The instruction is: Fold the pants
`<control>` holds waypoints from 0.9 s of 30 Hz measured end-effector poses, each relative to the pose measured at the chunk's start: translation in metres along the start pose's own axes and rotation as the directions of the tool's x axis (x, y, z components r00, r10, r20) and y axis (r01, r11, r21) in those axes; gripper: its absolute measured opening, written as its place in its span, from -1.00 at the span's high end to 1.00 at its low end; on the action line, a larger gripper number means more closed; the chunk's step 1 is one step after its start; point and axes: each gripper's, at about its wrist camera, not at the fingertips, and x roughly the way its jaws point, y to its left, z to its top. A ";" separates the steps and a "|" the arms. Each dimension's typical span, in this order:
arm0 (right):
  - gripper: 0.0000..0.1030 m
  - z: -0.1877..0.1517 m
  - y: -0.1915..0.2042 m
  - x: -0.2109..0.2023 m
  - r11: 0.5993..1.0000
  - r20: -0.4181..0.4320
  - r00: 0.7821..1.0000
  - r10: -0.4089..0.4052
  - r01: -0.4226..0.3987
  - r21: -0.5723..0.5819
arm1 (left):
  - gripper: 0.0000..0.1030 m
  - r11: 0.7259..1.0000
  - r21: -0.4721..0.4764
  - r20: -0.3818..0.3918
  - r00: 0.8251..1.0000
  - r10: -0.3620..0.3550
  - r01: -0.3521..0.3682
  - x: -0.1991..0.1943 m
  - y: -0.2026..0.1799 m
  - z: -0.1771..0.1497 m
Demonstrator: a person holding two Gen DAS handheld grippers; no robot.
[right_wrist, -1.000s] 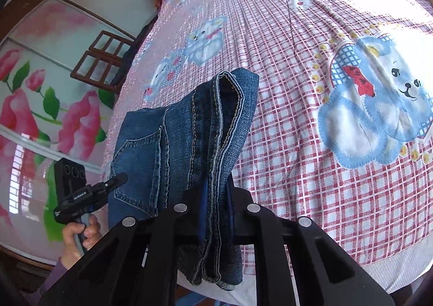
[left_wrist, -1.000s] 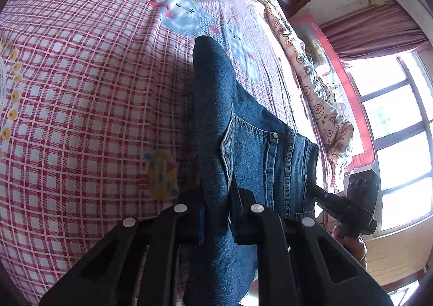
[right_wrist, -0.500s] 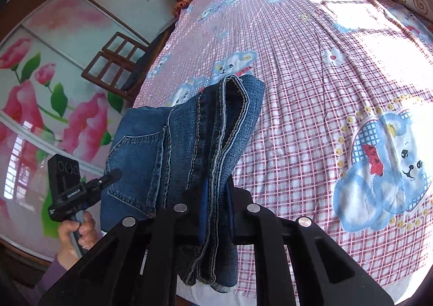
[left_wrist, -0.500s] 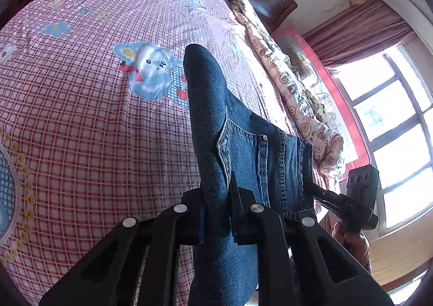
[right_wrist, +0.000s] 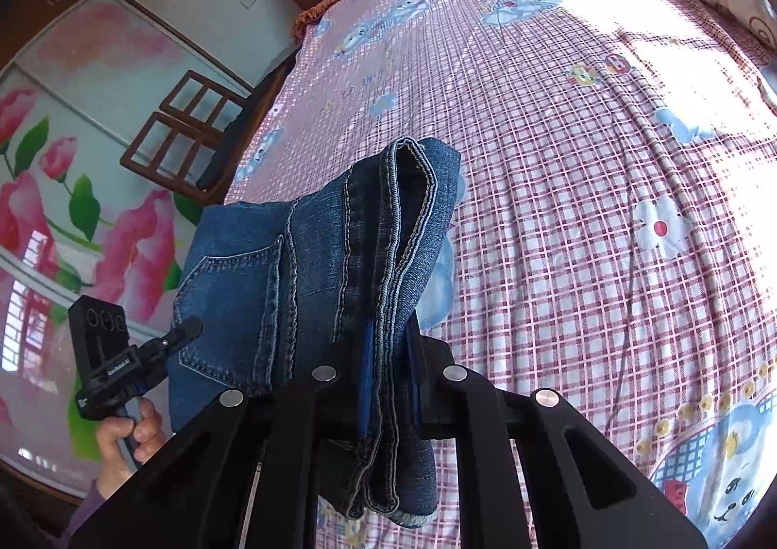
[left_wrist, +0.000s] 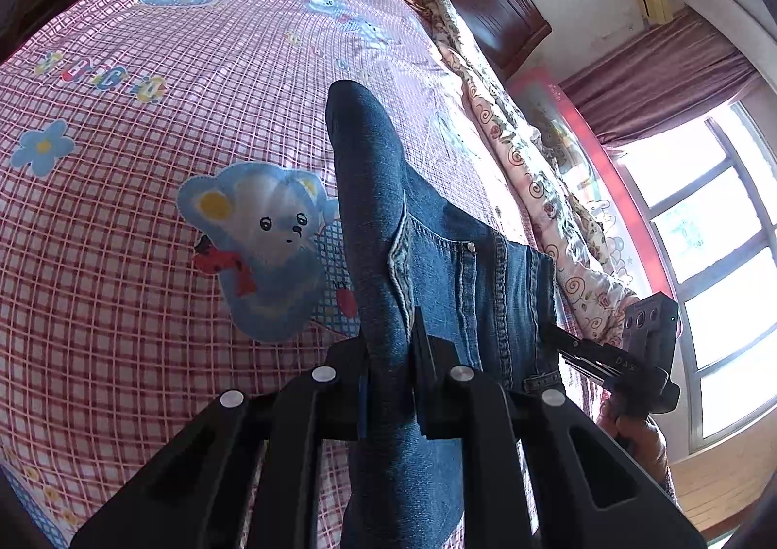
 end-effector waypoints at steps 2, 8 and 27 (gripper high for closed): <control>0.79 0.005 -0.002 0.013 1.000 -0.010 1.000 -0.008 0.008 -0.005 | 0.75 1.000 -0.014 -0.004 1.000 0.004 -0.004 0.010 0.013 0.006; 0.59 -0.006 -0.037 0.062 0.994 -0.066 0.993 -0.094 0.097 0.052 | 0.41 0.994 -0.073 -0.070 0.994 0.079 -0.084 0.051 0.055 0.007; -0.32 -0.119 -0.056 -0.043 0.961 -0.033 0.998 -0.060 0.066 0.270 | -0.84 0.916 -0.192 0.079 0.924 0.373 -0.353 -0.049 0.064 -0.057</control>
